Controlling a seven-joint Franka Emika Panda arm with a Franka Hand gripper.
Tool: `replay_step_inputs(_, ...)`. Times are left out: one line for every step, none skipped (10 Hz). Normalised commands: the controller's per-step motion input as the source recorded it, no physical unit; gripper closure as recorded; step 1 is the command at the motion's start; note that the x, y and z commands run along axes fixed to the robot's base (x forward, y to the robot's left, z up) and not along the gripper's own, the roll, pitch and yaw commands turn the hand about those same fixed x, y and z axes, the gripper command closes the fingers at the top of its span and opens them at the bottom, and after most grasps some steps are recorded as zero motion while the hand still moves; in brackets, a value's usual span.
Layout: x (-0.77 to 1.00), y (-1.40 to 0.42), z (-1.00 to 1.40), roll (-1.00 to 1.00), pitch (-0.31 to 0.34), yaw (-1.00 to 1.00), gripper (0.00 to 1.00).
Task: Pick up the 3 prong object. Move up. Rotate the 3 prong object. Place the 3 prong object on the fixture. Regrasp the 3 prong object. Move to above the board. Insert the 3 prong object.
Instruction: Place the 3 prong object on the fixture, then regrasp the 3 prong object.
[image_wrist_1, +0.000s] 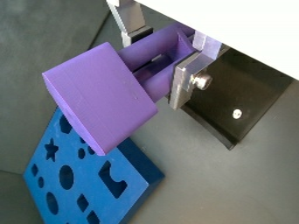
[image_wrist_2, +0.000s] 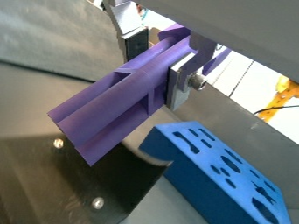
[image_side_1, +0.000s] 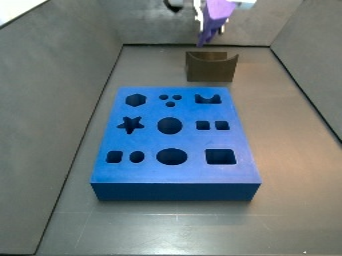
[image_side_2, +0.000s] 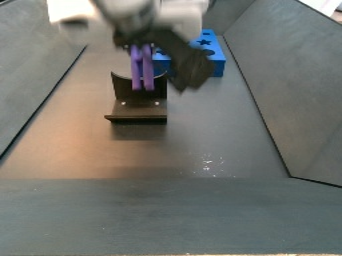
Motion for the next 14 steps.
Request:
replay_step_inputs(0.21, 0.15, -1.00, -0.37, 0.063, -0.27, 1.00)
replay_step_inputs(0.22, 0.14, -1.00, -0.25, 0.020, -0.25, 1.00)
replay_step_inputs(0.19, 0.12, -0.87, -0.19, -0.029, -0.21, 1.00)
replay_step_inputs(0.15, 0.10, -0.66, -0.18, -0.055, -0.17, 1.00)
replay_step_inputs(0.13, 0.08, -0.47, -0.17, -0.066, -0.14, 1.00)
replay_step_inputs(0.09, 0.11, -0.37, -0.13, -0.080, -0.10, 1.00)
replay_step_inputs(0.08, 0.11, -0.36, -0.13, -0.082, -0.08, 1.00)
replay_step_inputs(0.08, 0.11, -0.36, -0.13, -0.081, -0.06, 1.00)
replay_step_inputs(0.08, 0.11, -0.36, -0.13, -0.076, -0.04, 1.00)
replay_step_inputs(0.00, 0.00, 0.00, 0.00, 0.000, 0.00, 0.00)
replay_step_inputs(0.00, 0.00, 1.00, -0.05, -0.067, 0.00, 0.00)
replay_step_inputs(-0.01, 0.00, 1.00, -0.04, -0.060, 0.01, 0.00)
replay_step_inputs(-0.03, 0.01, 1.00, -0.02, -0.048, 0.03, 0.00)
replay_step_inputs(-0.03, -0.01, 1.00, 0.02, -0.028, 0.05, 0.00)
